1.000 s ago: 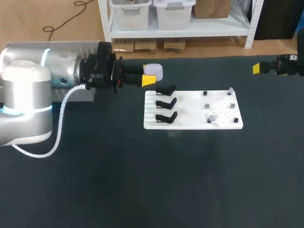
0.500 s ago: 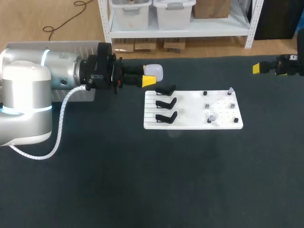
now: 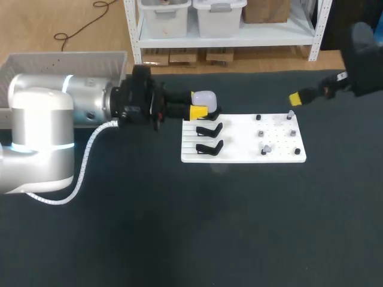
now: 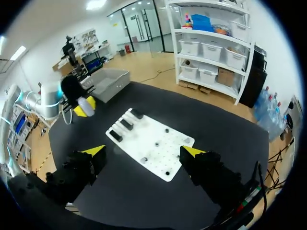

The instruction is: Pick up each earbud case from the left stands, insert the matching earbuds, close the lid, and place the case in the box.

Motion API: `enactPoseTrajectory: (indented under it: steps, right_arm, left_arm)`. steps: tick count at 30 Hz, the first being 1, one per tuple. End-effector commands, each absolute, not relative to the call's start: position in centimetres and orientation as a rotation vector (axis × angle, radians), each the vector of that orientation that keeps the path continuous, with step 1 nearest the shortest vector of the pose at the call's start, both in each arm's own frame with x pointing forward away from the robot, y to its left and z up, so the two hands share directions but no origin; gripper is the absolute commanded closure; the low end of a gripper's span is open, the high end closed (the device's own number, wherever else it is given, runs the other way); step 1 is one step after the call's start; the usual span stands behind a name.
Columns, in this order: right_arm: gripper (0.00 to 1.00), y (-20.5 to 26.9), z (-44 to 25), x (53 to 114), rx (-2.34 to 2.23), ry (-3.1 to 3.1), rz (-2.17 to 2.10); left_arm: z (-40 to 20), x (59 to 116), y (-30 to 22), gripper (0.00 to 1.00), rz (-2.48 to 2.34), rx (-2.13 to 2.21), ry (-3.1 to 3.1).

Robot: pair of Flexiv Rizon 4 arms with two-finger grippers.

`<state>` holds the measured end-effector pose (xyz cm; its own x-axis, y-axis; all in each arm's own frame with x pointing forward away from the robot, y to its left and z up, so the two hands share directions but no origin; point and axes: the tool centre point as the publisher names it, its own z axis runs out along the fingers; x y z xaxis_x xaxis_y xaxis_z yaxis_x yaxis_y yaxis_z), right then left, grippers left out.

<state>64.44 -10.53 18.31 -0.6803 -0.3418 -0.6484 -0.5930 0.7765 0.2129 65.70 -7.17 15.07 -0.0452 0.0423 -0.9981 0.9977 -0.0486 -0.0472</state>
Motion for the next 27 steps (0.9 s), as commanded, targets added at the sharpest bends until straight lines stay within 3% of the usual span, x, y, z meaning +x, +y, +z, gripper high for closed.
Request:
enactPoseTrajectory:
  steps: [1,27]
  right_arm:
    - [0.00,-7.9,19.5,61.8,-0.654,2.389,0.364]
    - [0.00,-2.9,17.6,57.7,-0.663,2.481,0.452]
  left_arm:
    - [14.6,65.7,-7.4,1.00,-1.260,1.260,1.250]
    - [13.0,65.2,-7.5,1.00,-1.217,1.319,1.179]
